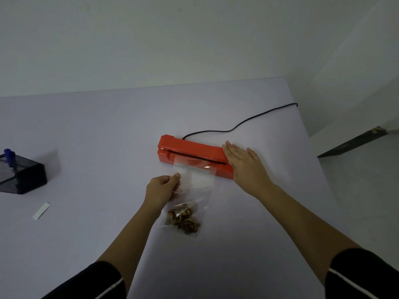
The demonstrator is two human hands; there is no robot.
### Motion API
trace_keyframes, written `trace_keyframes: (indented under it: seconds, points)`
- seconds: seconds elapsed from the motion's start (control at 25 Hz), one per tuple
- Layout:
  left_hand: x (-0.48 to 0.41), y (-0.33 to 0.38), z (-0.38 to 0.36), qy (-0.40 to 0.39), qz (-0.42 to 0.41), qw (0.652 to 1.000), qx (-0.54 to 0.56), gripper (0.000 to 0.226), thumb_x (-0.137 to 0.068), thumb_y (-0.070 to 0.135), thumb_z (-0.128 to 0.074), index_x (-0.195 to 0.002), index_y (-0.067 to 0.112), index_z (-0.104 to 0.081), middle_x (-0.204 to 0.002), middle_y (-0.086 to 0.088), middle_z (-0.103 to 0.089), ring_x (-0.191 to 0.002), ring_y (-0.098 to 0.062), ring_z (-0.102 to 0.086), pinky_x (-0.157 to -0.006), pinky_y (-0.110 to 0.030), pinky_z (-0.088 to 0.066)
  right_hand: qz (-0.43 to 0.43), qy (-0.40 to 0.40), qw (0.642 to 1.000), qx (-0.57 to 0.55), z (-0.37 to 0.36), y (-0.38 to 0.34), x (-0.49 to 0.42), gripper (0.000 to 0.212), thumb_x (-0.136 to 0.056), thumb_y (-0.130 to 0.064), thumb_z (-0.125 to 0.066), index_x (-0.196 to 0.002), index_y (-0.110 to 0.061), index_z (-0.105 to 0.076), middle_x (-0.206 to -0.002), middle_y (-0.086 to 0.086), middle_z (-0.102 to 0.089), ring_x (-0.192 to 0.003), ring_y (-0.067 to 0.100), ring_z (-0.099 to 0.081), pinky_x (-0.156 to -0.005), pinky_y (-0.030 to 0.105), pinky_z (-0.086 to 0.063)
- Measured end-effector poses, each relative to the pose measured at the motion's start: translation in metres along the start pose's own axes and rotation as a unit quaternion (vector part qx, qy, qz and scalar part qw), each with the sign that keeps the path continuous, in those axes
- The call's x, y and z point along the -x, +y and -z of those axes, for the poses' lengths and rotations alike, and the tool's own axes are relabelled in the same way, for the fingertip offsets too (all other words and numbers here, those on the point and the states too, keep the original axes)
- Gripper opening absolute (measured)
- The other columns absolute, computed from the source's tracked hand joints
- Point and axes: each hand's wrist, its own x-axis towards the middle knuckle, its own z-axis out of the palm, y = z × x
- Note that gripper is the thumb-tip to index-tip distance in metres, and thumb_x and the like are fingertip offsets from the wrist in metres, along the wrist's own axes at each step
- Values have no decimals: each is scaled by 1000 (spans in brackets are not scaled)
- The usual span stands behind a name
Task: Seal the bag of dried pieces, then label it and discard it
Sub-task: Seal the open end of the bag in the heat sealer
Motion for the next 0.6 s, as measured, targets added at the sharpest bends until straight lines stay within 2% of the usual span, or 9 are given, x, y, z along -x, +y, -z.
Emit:
trace_keyframes:
  seconds: [0.24, 0.6]
  points:
    - [-1, 1, 1, 0, -3, 1000, -4, 30, -89, 30, -59, -72, 7, -68, -66, -4, -65, -49, -15, -59, -53, -24, -50, -4, 6, 1000, -8, 0, 0, 0, 62, -89, 0, -46, -145, -15, -22, -153, 3, -23, -140, 18, -25, -114, 40, -14]
    - [-3, -1, 0, -5, 0, 1000, -3, 30, -89, 31, -59, -72, 8, -68, -67, -5, -66, -52, -17, -60, -58, -28, -52, -2, 2, 1000, -13, -2, 2, 1, 64, -88, 0, -47, -145, -15, -21, -154, 2, -22, -140, 18, -24, -114, 40, -13]
